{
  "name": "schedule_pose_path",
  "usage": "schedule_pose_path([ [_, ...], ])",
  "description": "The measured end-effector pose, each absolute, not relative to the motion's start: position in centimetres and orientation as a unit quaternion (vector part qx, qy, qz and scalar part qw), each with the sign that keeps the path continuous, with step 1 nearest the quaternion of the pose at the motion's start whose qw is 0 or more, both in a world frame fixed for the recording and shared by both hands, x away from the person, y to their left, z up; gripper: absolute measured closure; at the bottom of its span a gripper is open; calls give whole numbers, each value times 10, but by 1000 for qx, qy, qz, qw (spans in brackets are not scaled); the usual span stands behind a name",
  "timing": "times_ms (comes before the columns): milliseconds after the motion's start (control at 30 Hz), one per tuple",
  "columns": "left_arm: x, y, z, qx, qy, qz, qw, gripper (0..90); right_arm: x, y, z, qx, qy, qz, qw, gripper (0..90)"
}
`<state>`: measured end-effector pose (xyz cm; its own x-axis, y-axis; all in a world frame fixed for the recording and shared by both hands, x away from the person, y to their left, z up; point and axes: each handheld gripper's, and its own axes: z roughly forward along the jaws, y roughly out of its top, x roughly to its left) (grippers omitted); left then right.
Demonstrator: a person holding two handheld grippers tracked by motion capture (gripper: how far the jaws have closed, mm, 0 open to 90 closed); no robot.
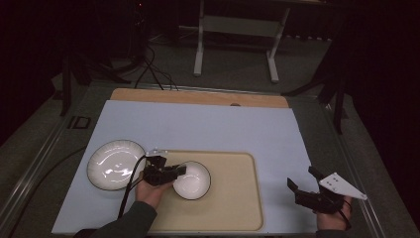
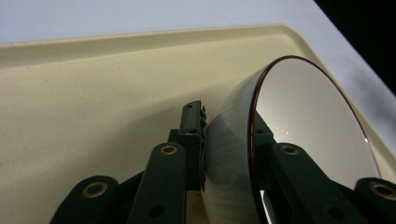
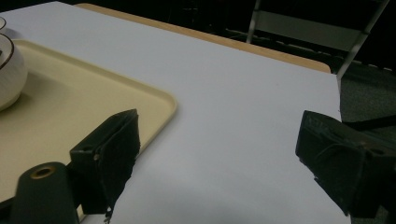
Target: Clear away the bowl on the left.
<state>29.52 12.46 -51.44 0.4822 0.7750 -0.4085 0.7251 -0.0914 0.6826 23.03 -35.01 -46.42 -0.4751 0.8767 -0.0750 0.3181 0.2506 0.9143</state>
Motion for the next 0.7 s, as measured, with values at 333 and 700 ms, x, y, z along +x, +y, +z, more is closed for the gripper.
schedule_pose_path([
  [333,298,126,-516,749,514,59,413,712,230,-350,-464,410,729,454,306,135],
  [700,294,126,-503,766,499,122,387,482,230,-350,-464,409,729,454,308,136],
])
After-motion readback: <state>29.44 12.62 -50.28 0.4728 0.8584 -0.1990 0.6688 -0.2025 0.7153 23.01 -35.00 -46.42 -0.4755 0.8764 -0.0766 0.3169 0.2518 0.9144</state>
